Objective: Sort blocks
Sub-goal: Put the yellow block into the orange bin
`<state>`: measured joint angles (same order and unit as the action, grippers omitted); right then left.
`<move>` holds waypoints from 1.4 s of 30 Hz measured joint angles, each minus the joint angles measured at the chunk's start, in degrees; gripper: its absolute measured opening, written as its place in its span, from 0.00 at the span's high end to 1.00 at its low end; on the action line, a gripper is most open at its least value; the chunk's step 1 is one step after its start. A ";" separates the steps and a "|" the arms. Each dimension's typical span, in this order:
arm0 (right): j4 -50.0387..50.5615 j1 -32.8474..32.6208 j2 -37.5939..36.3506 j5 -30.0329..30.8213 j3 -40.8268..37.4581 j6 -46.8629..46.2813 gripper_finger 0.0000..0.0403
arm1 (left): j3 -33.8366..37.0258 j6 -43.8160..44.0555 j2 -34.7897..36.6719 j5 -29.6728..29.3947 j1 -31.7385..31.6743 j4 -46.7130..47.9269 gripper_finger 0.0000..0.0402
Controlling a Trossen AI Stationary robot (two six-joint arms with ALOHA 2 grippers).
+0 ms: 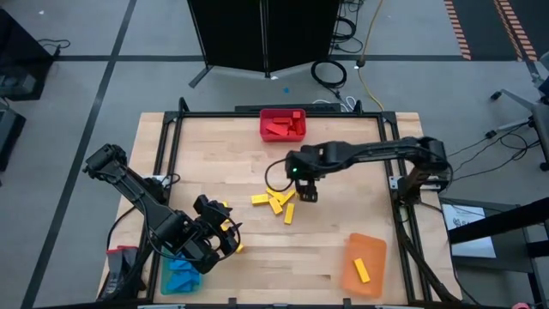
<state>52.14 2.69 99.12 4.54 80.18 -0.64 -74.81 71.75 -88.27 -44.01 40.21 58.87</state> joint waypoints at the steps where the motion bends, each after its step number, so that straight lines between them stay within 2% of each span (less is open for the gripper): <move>1: 0.00 0.10 1.33 -0.46 0.00 0.74 0.26 | -0.02 -0.02 0.00 0.02 0.00 0.00 0.34; 9: -0.59 0.36 11.38 -3.39 -0.02 3.07 0.19 | -0.01 0.00 0.00 0.13 0.00 0.20 0.34; 15: -2.19 1.01 17.86 -3.49 -0.02 2.99 0.18 | -0.02 0.15 0.00 0.15 0.00 0.17 0.34; 18: -2.07 1.09 19.86 -4.05 0.28 1.98 0.24 | -0.02 0.68 0.00 0.28 0.00 0.22 0.34; 22: -2.12 0.95 21.06 -4.11 0.28 1.48 0.46 | -0.02 1.42 0.00 0.26 0.00 0.44 0.34; 25: -2.19 0.94 20.83 -4.07 0.24 1.39 0.69 | -0.02 1.40 0.00 0.24 -0.07 0.46 0.34; 26: -2.20 1.02 20.59 -4.01 0.17 1.55 0.73 | -0.02 1.41 0.00 0.24 -0.07 0.50 0.34; 32: -0.81 1.11 18.94 -3.73 0.10 1.12 0.72 | -0.01 1.40 0.00 -0.13 -0.07 0.63 0.34; 36: 5.85 0.15 16.15 -1.28 -0.48 1.00 0.72 | -0.01 1.40 0.00 -0.16 -0.07 0.60 0.34; 39: 8.71 -1.28 11.03 -1.18 -0.18 -0.86 0.72 | -0.01 1.36 0.00 -0.20 -0.07 0.62 0.34; 42: 11.80 -4.25 4.95 -2.48 -0.18 -6.66 0.72 | -0.02 1.27 0.00 -0.44 -0.07 0.63 0.34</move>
<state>63.94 -1.55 104.07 2.05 80.01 -7.30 -74.83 73.02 -88.27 -44.45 40.14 59.50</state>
